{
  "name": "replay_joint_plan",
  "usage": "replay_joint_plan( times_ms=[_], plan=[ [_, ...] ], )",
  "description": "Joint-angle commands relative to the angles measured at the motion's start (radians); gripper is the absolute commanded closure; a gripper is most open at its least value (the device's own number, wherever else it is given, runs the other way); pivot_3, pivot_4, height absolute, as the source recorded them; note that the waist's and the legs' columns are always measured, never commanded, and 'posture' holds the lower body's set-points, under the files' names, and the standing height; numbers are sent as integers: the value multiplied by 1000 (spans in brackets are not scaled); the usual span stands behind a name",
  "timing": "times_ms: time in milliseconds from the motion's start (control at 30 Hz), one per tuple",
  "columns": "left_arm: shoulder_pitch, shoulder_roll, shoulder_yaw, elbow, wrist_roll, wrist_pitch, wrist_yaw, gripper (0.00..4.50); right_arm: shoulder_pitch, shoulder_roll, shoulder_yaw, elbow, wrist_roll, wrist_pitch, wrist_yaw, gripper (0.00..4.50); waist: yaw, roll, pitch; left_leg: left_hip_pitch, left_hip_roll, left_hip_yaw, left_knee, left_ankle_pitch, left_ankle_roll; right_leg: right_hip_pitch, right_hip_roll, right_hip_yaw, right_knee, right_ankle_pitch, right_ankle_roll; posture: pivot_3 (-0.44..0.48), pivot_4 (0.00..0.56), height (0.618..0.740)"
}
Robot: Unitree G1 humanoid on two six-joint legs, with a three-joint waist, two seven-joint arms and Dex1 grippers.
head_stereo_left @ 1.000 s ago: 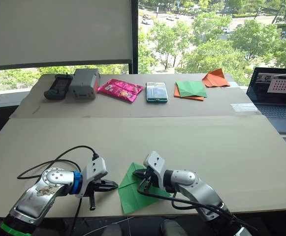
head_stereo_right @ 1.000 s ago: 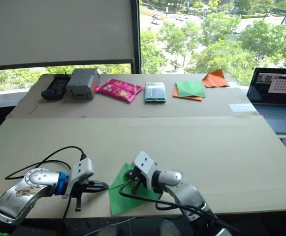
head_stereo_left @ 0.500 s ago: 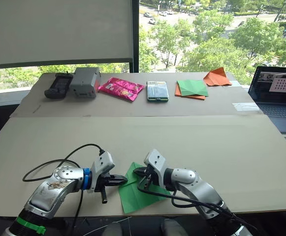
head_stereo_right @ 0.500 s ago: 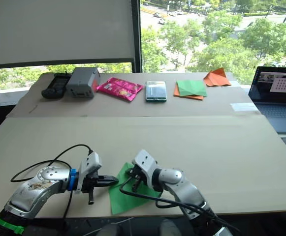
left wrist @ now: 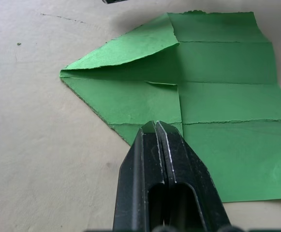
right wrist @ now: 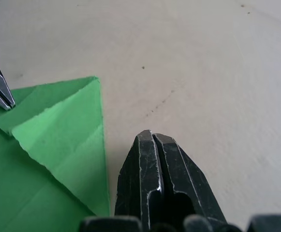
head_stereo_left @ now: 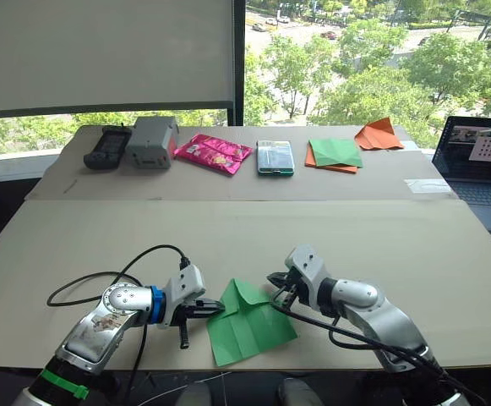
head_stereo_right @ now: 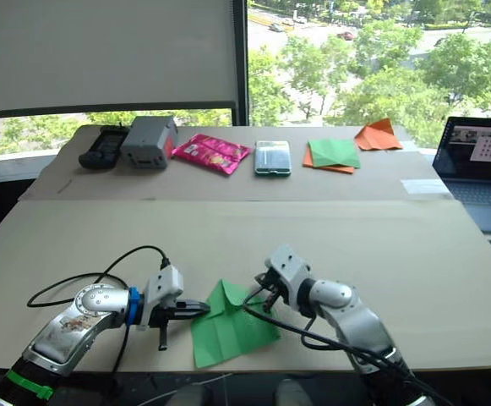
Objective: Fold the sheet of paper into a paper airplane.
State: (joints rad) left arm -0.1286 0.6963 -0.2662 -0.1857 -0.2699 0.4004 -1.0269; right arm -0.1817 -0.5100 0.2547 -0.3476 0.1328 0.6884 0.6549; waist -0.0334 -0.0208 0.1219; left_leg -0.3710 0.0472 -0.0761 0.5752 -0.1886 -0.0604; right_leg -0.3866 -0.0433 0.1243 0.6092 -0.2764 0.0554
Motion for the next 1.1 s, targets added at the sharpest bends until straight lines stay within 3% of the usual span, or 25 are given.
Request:
replay_joint_plan(
  times_ms=[33, 300, 433, 667, 1100],
  plan=[
    [11, -7, -52, 50, 61, 11, 13, 4452, 15, -57, -14, -30, 9, -4, 45, 4500, -2, -1, 0, 0, 0, 0, 0, 0, 0, 0, 0, 0, 0, 0, 0, 0, 150, 740],
    [2, -23, -58, 56, 72, 9, 18, 4452, 69, -213, 22, -114, 69, 8, 208, 4500, 10, -1, 0, -1, -1, 0, 1, 0, 0, 0, -1, 0, -1, 0, 0, 0, 150, 740],
    [3, -26, -55, 57, 79, 7, 19, 4452, 85, -225, 53, -145, 95, 13, 243, 4500, 12, -1, 0, -1, -1, 0, 1, 0, 0, 0, -1, 0, -1, 0, 1, 0, 150, 740],
    [8, -18, -47, 51, 81, 9, 15, 4452, 98, -159, 118, -144, 81, 3, 207, 4500, 6, -4, -2, 0, 0, 0, 1, -1, -1, 0, 0, 0, -1, 0, 1, 0, 150, 740],
    [-1, -16, -51, 52, 84, 8, 11, 4452, 125, -44, 45, -138, 169, 13, 165, 4500, 0, -4, -1, -1, -1, 0, 1, -3, -5, 0, 0, 0, -1, 0, 1, 0, 150, 740]
  ],
)
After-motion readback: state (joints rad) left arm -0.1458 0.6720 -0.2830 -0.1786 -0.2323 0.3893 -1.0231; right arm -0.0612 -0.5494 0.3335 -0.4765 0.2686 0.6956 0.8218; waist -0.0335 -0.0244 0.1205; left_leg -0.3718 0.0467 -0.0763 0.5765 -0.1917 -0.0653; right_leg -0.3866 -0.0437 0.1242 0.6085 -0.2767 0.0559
